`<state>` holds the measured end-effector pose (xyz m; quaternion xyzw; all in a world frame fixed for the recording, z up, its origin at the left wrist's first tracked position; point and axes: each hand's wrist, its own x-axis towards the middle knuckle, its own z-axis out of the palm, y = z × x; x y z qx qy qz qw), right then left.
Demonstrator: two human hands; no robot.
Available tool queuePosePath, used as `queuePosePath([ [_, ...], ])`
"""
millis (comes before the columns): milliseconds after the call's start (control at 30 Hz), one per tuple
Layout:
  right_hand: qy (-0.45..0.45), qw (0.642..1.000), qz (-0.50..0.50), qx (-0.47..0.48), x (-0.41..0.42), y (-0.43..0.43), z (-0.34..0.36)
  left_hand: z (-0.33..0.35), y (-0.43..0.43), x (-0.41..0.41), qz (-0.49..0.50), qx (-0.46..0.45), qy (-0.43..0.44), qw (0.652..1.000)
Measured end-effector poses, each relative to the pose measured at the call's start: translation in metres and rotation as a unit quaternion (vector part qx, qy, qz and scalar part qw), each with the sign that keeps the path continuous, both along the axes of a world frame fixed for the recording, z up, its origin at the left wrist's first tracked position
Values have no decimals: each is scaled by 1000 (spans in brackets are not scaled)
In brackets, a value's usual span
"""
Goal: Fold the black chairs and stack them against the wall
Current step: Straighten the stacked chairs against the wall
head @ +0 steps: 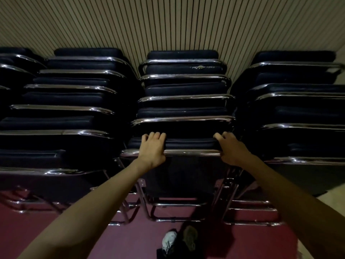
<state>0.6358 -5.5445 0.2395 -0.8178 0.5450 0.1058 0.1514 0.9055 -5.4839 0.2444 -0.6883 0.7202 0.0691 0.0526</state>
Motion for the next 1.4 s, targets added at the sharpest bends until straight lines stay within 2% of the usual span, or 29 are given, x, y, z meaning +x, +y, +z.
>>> queuePosePath([
  [367,-26,998,-54,-37,-23,-15,-4,-12,-31,-25,-14,11,17,1000],
  [533,-37,995,-64,-61,-22,-22,-13,-19,-36,-23,-27,20,-15,999],
  [767,-22,998,-66,-13,-21,-42,-12,-20,-52,-30,2,19,-23,1000],
  [933,17,999,-28,20,-25,-36,-4,-15,-40,-30,8,10,12,1000],
  [1167,8,999,-36,1,-35,-48,-12,-16,-48,-40,18,0,25,1000],
  [1400,16,999,-38,16,-36,-48,-16,-7,-50,-37,10,38,28,999],
])
